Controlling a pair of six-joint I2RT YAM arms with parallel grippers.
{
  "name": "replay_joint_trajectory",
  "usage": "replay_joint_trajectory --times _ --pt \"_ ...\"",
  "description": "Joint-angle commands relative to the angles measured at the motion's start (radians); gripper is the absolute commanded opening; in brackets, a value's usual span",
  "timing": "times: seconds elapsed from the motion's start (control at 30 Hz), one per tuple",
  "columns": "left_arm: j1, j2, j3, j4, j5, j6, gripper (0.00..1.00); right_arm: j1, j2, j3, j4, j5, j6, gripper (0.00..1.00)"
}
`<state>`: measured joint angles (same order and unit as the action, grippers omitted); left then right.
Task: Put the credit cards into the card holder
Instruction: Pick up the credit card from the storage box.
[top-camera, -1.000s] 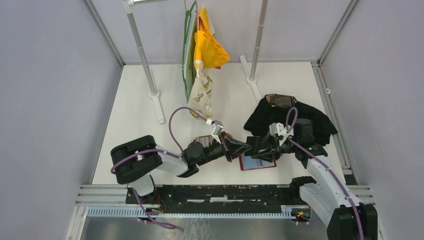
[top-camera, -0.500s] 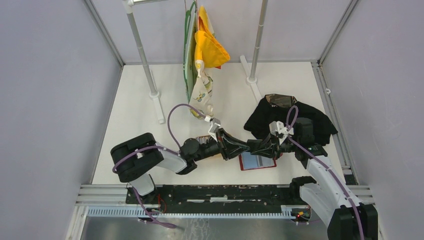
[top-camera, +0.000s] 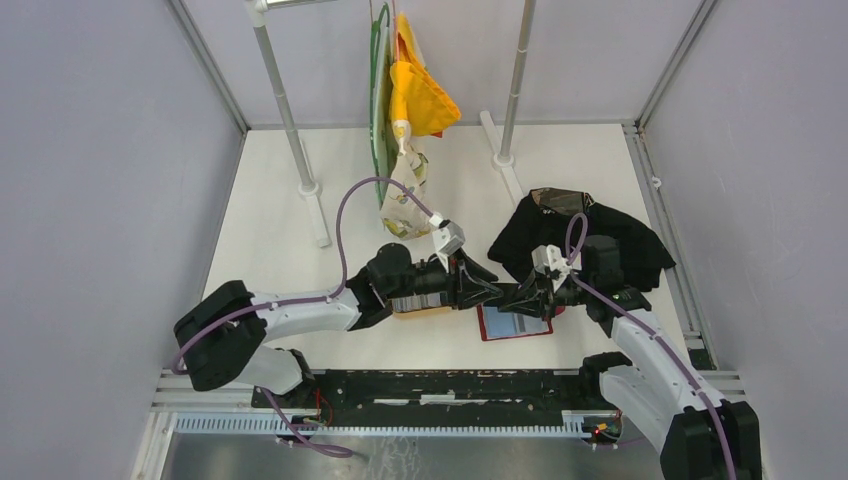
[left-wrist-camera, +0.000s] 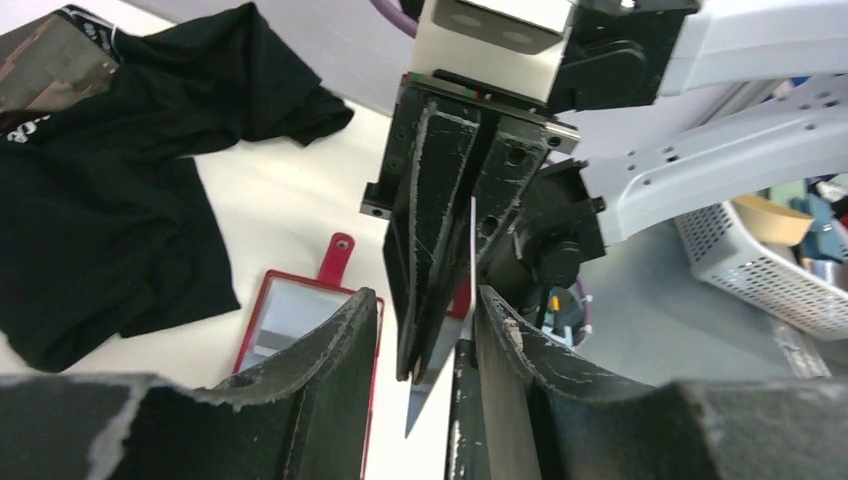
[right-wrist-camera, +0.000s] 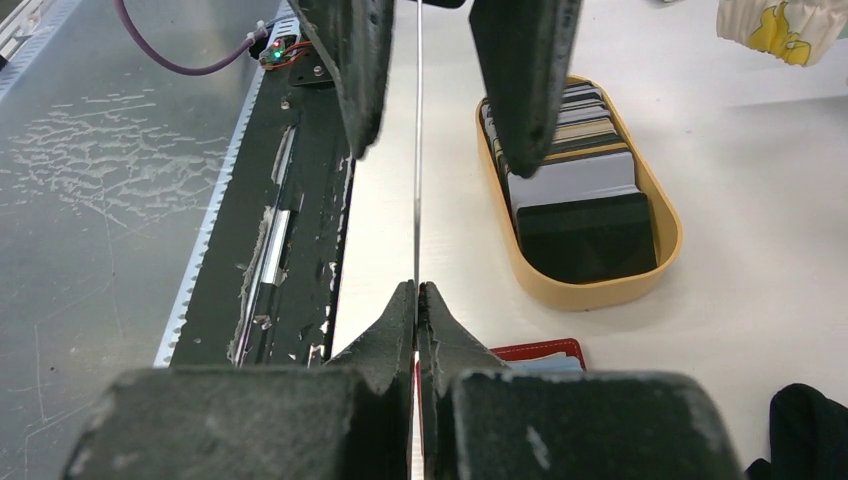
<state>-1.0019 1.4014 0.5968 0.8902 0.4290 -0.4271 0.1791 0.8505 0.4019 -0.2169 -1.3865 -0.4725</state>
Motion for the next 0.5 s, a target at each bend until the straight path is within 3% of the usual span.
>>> replay_joint_trajectory --times 0.0,0.27,0.47 --pt "-0.001 -0.025 0.101 -0.342 0.023 0.187 0.47 0.013 0.004 0.010 0.032 0.006 -0.024 0.00" --pt "-0.001 -0.064 0.137 -0.409 0.036 0.209 0.38 0.031 0.019 0.016 -0.004 0.038 -0.064 0.00" --pt "-0.001 -0.090 0.144 -0.426 0.050 0.210 0.39 0.048 0.041 0.034 -0.065 0.069 -0.130 0.00"
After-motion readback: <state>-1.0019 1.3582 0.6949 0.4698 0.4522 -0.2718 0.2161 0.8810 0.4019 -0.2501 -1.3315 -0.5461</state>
